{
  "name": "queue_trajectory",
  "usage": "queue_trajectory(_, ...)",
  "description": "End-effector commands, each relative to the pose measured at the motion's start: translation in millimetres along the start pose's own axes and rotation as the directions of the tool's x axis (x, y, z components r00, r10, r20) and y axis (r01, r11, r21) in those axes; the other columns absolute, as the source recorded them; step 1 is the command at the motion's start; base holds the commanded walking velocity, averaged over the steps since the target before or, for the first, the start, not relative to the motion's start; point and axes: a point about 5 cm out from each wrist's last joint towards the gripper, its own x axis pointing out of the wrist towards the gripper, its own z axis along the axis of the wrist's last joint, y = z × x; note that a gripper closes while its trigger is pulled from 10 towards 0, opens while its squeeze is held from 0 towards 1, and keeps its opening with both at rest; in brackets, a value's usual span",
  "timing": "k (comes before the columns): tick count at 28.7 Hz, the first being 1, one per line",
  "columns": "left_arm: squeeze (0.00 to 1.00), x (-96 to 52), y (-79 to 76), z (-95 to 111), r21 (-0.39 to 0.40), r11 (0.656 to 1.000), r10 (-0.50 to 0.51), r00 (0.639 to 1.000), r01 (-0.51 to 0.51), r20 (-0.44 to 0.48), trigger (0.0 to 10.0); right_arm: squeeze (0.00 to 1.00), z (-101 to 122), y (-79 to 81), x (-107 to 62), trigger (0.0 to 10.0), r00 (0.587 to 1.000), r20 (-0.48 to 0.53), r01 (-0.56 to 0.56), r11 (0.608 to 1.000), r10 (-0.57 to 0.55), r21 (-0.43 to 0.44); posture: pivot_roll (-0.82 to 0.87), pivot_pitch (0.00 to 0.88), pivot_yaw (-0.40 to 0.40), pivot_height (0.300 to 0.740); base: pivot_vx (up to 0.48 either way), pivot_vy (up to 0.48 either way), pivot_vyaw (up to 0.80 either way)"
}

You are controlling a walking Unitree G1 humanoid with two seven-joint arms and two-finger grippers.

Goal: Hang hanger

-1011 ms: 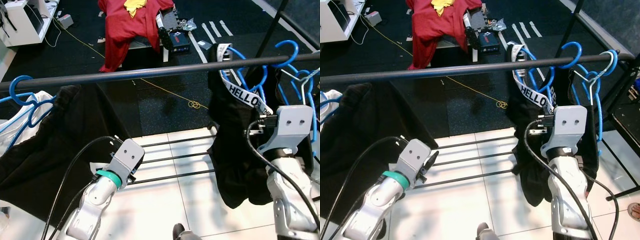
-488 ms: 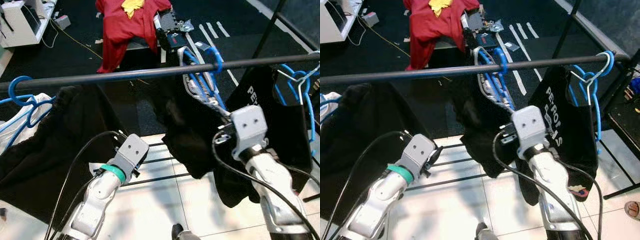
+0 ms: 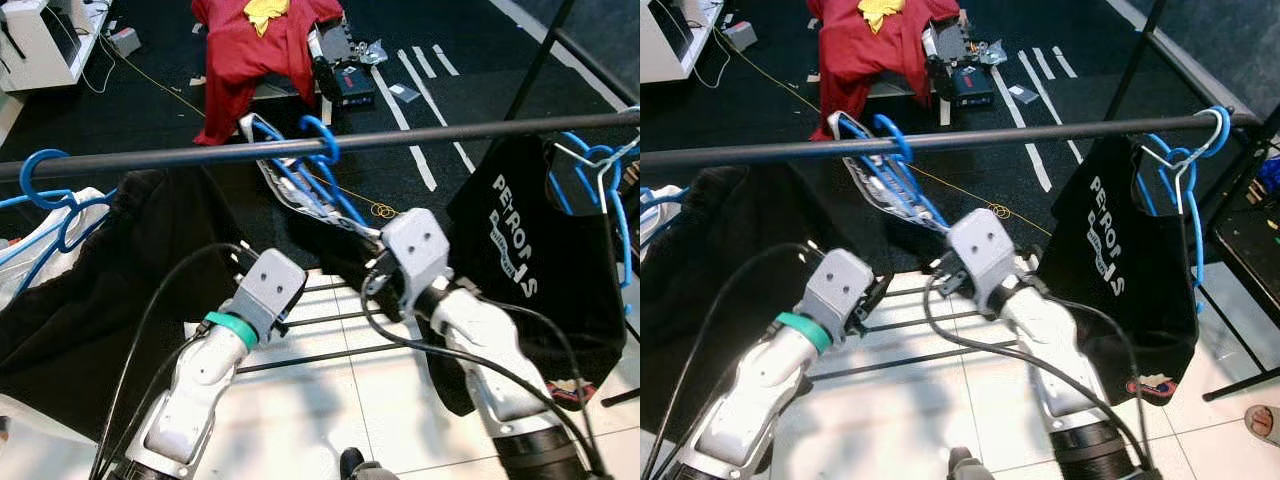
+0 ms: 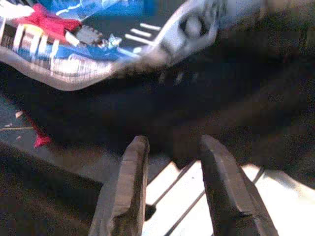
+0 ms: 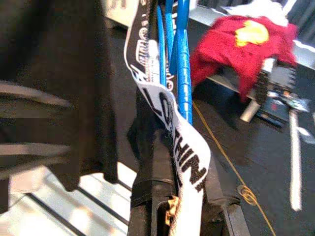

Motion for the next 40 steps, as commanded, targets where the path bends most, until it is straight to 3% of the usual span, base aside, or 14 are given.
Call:
queue_trajectory(1, 0.0, -0.7, 2.7, 3, -0.023, 1.0, 0.012, 1.0, -0.012, 0.003, 10.0, 0.0, 2, 10.8, 0.8, 10.0, 0.998, 0.009, -0.063, 0.998, 0.063, 0.013, -0.1, 0.164, 0.06, 0.74, 0.0, 0.0, 0.0)
queue_trajectory(7, 0.0, 3.4, 14.2, 21, -0.079, 0.995, 0.064, 0.996, -0.06, 0.055, 10.0, 0.0, 0, 14.4, -0.4, 10.0, 0.998, -0.002, -0.064, 0.998, 0.064, -0.016, -0.1, 0.166, 0.059, 0.74, 0.0, 0.0, 0.0)
queue_trajectory(11, 0.0, 3.5, 22.8, 30, -0.124, 0.988, 0.099, 0.993, -0.089, 0.071, 10.0, 0.0, -7, 5.7, -1.4, 10.0, 0.998, -0.034, 0.055, 0.998, -0.056, -0.022, -0.1, 0.169, 0.06, 0.74, 0.0, 0.0, 0.0)
queue_trajectory(12, 1.0, 0.1, 26.2, 28, -0.12, 0.989, 0.095, 0.994, -0.088, 0.057, 10.0, 0.0, -12, 6.4, -4.6, 10.0, 0.995, -0.051, 0.087, 0.996, -0.087, 0.01, -0.1, 0.171, 0.069, 0.74, 0.0, 0.0, 0.0)
queue_trajectory(19, 1.0, -8.8, 31.6, 20, -0.105, 0.992, 0.074, 0.997, -0.072, 0.02, 10.0, 0.0, -18, 8.0, -10.4, 10.0, 0.991, -0.066, 0.122, 0.991, -0.118, 0.059, -0.11, 0.172, 0.078, 0.74, 0.0, 0.0, 0.0)
queue_trajectory(24, 1.0, -12.5, 40.0, 27, -0.254, 0.966, 0.043, 0.999, -0.048, -0.024, 10.0, 0.0, -17, 4.4, -10.6, 10.0, 0.992, -0.061, 0.112, 0.992, -0.109, 0.05, -0.1, 0.17, 0.076, 0.74, 0.0, 0.0, 0.0)
queue_trajectory(25, 1.0, -12.5, 40.0, 27, -0.254, 0.966, 0.043, 0.999, -0.048, -0.024, 10.0, 0.0, -17, 4.4, -10.6, 10.0, 0.992, -0.061, 0.112, 0.992, -0.109, 0.05, -0.1, 0.17, 0.076, 0.74, 0.0, 0.0, 0.0)
queue_trajectory(26, 0.79, -12.9, 35.4, 29, -0.296, 0.955, -0.012, 0.999, 0.003, -0.031, 10.0, 0.0, -18, 4.5, -10.0, 10.0, 0.993, -0.062, 0.103, 0.994, -0.1, 0.044, -0.1, 0.169, 0.071, 0.74, 0.0, 0.0, 0.0)
queue_trajectory(27, 0.0, -9.6, 24.9, 37, -0.37, 0.926, -0.081, 0.997, 0.074, -0.004, 10.0, 0.0, -15, 7.5, -6.7, 10.0, 0.997, -0.04, 0.068, 0.997, -0.066, 0.041, -0.09, 0.167, 0.065, 0.74, 0.0, 0.0, 0.0)
queue_trajectory(33, 0.0, -1.4, 13.3, 48, -0.402, 0.906, -0.124, 0.991, 0.131, 0.045, 10.0, 0.0, -2, 9.1, -3.2, 10.0, 0.998, 0.041, 0.044, 0.999, -0.043, -0.002, -0.1, 0.163, 0.058, 0.74, 0.0, 0.0, 0.0)
queue_trajectory(34, 0.0, 0.7, 9.7, 52, -0.402, 0.903, -0.139, 0.988, 0.153, 0.063, 9.5, 0.0, 3, 6.3, -2.0, 10.0, 0.995, 0.073, 0.068, 0.998, -0.067, -0.008, -0.1, 0.161, 0.058, 0.74, 0.0, 0.0, 0.0)
queue_trajectory(36, 0.0, 3.3, 6.5, 55, -0.37, 0.915, -0.144, 0.986, 0.163, 0.08, 10.0, 0.0, 7, 4.0, -1.1, 10.0, 0.992, 0.094, 0.087, 0.996, -0.087, -0.005, -0.1, 0.16, 0.058, 0.74, 0.0, 0.0, 0.0)
queue_trajectory(38, 0.0, 10.9, 0.2, 53, -0.324, 0.934, -0.138, 0.989, 0.149, 0.058, 7.3, 0.0, 7, 4.8, -1.6, 10.0, 0.991, 0.092, 0.097, 0.995, -0.097, 0.001, -0.11, 0.156, 0.053, 0.74, 0.0, 0.0, 0.0)
queue_trajectory(40, 0.0, 12.1, -0.9, 52, -0.325, 0.934, -0.137, 0.989, 0.146, 0.053, 7.3, 0.0, 6, 5.9, -2.1, 10.0, 0.992, 0.089, 0.094, 0.996, -0.094, 0.001, -0.11, 0.154, 0.053, 0.74, 0.0, 0.0, 0.0)
